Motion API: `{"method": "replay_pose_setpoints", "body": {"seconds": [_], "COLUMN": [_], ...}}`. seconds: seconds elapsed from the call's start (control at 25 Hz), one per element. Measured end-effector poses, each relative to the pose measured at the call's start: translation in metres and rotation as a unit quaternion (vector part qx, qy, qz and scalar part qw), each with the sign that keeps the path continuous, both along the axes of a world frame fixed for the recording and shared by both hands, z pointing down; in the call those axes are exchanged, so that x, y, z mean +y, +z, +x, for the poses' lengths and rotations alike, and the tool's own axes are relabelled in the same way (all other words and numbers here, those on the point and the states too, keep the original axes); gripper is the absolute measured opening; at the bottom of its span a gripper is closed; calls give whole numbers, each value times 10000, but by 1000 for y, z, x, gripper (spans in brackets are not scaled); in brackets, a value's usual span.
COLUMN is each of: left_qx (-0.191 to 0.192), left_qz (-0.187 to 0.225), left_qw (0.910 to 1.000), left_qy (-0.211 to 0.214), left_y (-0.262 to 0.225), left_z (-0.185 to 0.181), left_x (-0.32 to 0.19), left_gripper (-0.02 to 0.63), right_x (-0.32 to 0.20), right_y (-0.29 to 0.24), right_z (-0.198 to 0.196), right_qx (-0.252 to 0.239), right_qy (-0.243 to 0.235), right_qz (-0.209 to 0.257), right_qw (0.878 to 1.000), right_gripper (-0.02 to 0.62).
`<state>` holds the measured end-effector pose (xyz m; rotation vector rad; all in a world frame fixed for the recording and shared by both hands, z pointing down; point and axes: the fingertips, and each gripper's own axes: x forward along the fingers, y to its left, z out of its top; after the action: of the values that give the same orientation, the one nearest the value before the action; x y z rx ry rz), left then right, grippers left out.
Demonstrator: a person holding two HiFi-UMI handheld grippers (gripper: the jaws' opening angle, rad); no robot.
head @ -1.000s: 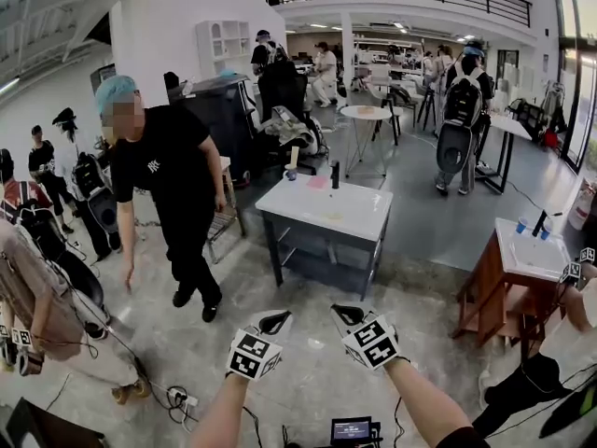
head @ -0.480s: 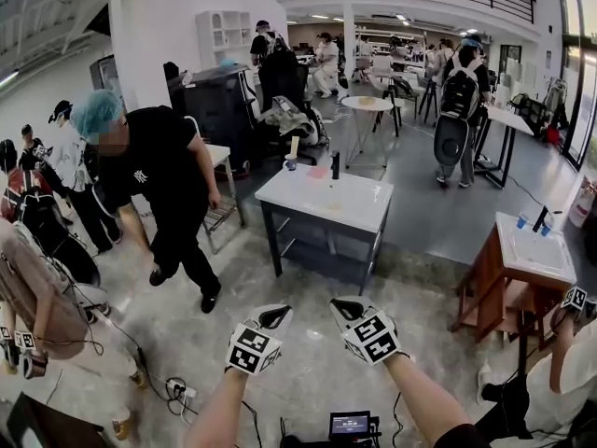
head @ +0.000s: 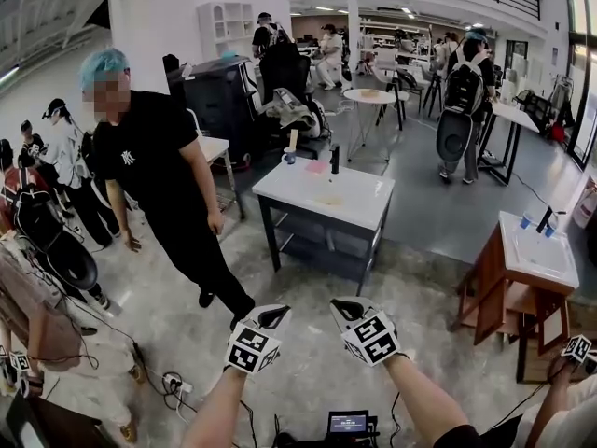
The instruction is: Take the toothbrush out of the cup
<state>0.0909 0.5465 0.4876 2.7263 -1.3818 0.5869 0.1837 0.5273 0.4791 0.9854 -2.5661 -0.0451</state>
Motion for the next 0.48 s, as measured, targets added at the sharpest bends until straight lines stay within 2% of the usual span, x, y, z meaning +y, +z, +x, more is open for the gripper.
{"method": "replay_pose_setpoints", "body": {"seconds": [0.24, 0.48], "left_qx": [-20, -10], "left_qz": [-26, -117], "left_qw": [10000, 9999], "left_qy": [-64, -111], "left_y": [6, 16], "left_z": [19, 15], "left_x": [-24, -59], "left_gripper": [12, 11], "right_x": [-29, -64], "right_y": [9, 16], "right_z": [18, 15], "right_qx": [-33, -80], "right_qy": [-20, -15], "right_qz": [-48, -118], "right_qw": [10000, 9999], "right_gripper": [9, 9]}}
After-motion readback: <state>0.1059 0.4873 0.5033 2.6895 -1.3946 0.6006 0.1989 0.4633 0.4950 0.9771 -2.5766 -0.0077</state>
